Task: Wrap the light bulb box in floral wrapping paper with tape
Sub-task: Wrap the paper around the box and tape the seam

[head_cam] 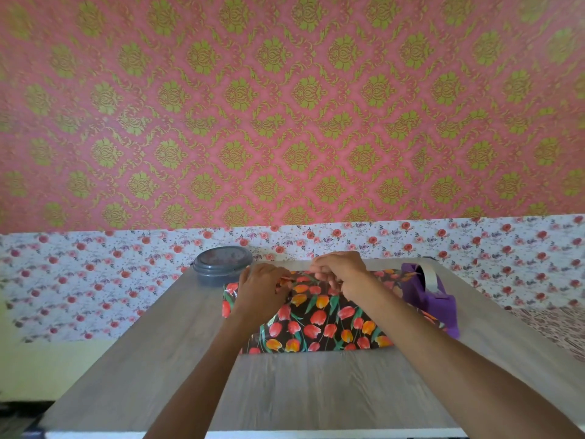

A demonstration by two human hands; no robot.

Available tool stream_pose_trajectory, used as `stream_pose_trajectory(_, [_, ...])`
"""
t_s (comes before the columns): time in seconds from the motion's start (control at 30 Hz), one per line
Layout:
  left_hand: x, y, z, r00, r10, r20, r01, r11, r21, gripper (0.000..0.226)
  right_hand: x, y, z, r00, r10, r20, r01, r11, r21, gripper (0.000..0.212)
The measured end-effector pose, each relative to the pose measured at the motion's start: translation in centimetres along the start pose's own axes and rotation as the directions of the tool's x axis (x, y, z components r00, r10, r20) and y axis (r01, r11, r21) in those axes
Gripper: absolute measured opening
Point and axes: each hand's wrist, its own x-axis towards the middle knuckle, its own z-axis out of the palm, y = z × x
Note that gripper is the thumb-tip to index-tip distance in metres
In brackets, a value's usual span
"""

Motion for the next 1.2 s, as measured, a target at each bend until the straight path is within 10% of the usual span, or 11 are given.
stream_pose_trajectory(1.2, [-0.2,1.5,-0.8,0.996,-0.039,0.075,0.035,0.997,0.065,0.035,1.7,-0.3,1.9,0.994,-0.110,-0.004,0.104,0.949,-0.297,0.016])
